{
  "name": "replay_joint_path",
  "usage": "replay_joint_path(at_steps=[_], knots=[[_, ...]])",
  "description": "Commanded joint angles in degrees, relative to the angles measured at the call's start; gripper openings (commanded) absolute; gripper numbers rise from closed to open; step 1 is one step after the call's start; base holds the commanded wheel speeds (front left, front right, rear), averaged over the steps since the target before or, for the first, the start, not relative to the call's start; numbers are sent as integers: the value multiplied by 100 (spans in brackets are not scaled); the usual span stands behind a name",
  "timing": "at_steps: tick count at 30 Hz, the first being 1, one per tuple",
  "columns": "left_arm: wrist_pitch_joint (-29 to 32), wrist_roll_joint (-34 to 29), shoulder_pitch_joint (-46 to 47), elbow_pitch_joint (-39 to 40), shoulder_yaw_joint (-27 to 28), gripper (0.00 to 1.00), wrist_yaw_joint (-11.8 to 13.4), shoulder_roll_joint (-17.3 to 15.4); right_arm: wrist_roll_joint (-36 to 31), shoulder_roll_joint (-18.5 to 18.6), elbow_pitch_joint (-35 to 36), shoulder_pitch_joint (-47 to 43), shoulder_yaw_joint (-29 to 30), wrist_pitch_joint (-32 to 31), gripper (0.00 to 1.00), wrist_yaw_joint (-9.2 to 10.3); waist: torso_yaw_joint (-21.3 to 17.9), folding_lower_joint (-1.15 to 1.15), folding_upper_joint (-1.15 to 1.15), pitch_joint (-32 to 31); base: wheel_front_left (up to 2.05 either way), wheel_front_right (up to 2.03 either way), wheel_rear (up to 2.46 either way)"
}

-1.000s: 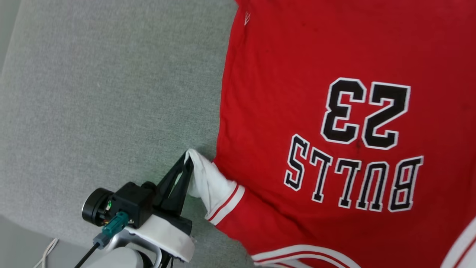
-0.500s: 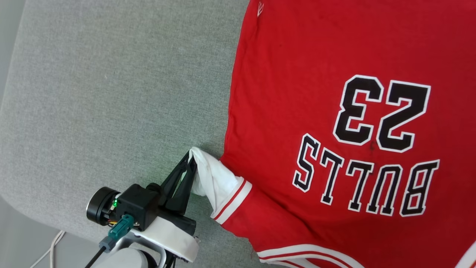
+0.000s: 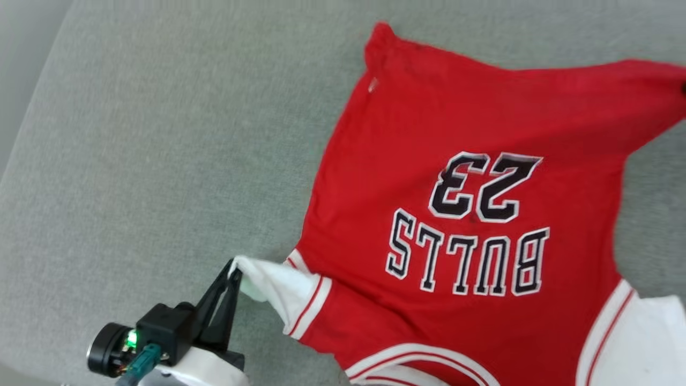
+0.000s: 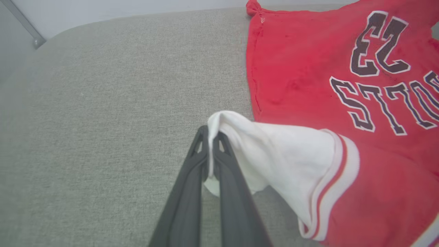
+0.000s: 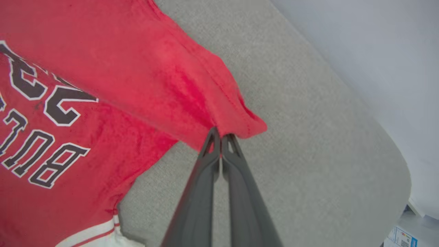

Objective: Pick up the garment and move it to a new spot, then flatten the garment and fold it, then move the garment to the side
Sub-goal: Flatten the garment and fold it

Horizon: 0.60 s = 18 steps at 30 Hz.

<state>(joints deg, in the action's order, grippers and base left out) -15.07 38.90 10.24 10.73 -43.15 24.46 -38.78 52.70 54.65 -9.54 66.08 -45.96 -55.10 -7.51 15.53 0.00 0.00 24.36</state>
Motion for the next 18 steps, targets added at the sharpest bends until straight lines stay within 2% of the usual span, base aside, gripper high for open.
replay_joint_path(at_steps=[1, 9, 13, 18], knots=[[-10, 51, -145, 38, 54, 0, 73, -81, 142, 240, 207, -321, -60, 114, 0, 4, -381, 0, 0, -459, 0, 0, 0], [-10, 240, -858, 289, 295, 0, 442, -384, 662, 1198, 928, -2078, -80, 911, 0, 4, -967, 0, 0, -965, 0, 0, 0], [-11, 308, -1188, 431, 505, 0, 593, -487, 851, 1451, 962, -3074, -40, 1274, 0, 4, -1266, 0, 0, -1076, 0, 0, 0], [-13, 281, -1393, 539, 656, 0, 613, -546, 1106, 1497, 773, -4383, 1, 1780, 0, 4, -1416, 0, 0, -1117, 0, 0, 0]])
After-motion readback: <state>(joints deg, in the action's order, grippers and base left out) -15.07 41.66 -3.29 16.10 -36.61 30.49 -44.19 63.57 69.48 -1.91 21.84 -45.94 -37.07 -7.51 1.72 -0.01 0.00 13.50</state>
